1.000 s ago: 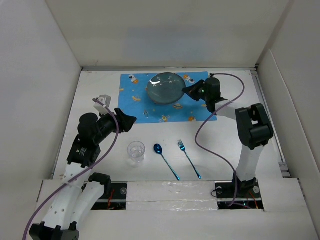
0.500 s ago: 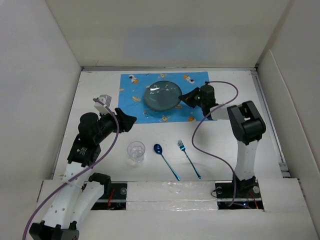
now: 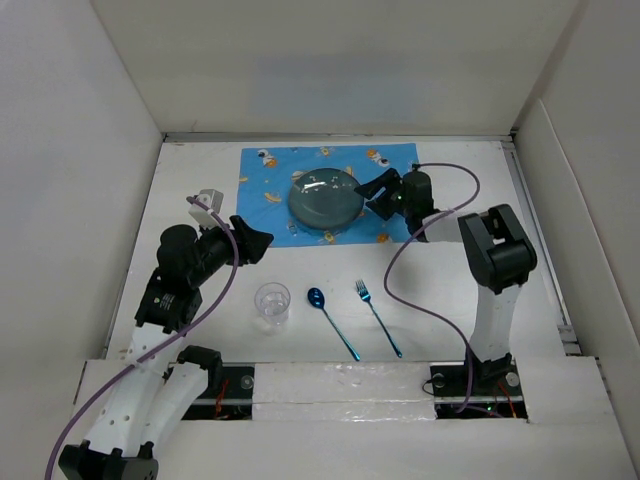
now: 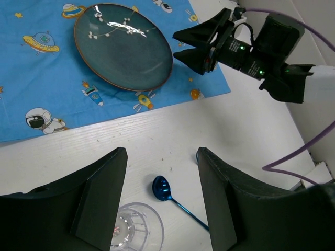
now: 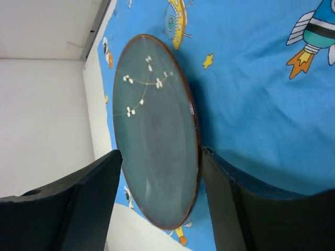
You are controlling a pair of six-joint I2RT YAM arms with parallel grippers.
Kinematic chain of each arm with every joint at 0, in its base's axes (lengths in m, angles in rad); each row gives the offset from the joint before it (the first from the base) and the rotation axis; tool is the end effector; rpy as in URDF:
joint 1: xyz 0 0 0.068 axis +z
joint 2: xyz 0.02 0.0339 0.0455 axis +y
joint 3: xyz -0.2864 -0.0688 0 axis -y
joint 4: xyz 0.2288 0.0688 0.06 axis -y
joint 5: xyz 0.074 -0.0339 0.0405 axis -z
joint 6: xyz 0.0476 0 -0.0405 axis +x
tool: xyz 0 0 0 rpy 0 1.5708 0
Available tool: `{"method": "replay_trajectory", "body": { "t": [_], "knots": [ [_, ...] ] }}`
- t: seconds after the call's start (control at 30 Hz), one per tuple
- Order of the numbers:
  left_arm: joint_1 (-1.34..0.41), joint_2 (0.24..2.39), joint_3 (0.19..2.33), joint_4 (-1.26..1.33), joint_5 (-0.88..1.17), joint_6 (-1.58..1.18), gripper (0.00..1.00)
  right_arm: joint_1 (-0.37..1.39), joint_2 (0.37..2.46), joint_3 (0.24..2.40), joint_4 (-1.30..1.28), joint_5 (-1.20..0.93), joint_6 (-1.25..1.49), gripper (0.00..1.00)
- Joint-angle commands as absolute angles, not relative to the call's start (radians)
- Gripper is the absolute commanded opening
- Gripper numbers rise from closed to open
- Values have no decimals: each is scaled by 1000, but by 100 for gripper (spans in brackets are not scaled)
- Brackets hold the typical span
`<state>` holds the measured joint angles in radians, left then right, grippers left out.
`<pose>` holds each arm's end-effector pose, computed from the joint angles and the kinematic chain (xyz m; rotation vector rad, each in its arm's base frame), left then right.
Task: Set the dinner table for one person
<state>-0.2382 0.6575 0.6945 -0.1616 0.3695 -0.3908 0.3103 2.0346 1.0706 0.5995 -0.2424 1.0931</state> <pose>0.1293 -0.0491 0.3422 0.1523 1.7423 -0.7778 0.4157 0.1453 0.1731 0.6388 2.0100 1.1299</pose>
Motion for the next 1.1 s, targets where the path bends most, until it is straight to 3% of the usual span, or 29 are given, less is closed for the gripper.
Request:
{"method": "replay_trajectory", "body": {
  "t": [0.0, 0.07, 0.13, 0.2, 0.27, 0.3, 0.33, 0.37, 0.4, 0.5, 0.57, 0.6, 0.63, 0.7, 0.73, 0.83, 1.07],
  "knots": [
    [-233, 646, 716, -124, 371, -390, 53, 319, 1901, 1092, 487, -116, 982, 72],
    [-233, 637, 716, -124, 359, -393, 53, 343, 1842, 1118, 300, -39, 928, 74],
    [-233, 638, 722, -127, 350, -393, 52, 368, 1815, 1150, 186, 112, 893, 83],
    [-233, 634, 726, -129, 341, -394, 44, 377, 1780, 1143, 111, 184, 835, 85],
    [-233, 621, 727, -130, 318, -397, 19, 400, 1705, 1085, 103, 207, 796, 77],
    [-233, 618, 730, -138, 307, -397, 9, 416, 1668, 1057, 110, 207, 740, 39],
    [-233, 621, 741, -143, 295, -399, 0, 437, 1631, 1034, 124, 190, 709, 19],
    [-233, 624, 742, -146, 285, -399, 0, 499, 1562, 999, 133, 181, 662, 1],
    [-233, 621, 742, -144, 285, -400, 0, 543, 1537, 990, 133, 172, 622, 0],
    [-233, 612, 742, -130, 287, -408, 0, 756, 1471, 1014, 52, 216, 514, 0],
    [-233, 606, 750, -127, 282, -420, 6, 849, 1459, 1040, 5, 230, 496, 1],
    [-233, 598, 749, -109, 290, -428, 10, 920, 1457, 1045, 5, 235, 500, 19],
    [-233, 589, 752, -95, 299, -437, 18, 949, 1463, 1049, 5, 226, 499, 33],
    [-233, 562, 765, -66, 310, -457, 24, 1023, 1482, 1078, 5, 206, 508, 59],
    [-244, 557, 790, -57, 307, -456, 30, 1044, 1508, 1092, -32, 212, 511, 63],
    [-276, 496, 831, -20, 249, -423, 43, 1106, 1587, 1155, -86, 250, 508, 67],
    [-322, 368, 775, -32, 28, -368, 44, 1150, 1751, 1226, -98, 244, 512, 60]
  ]
}}
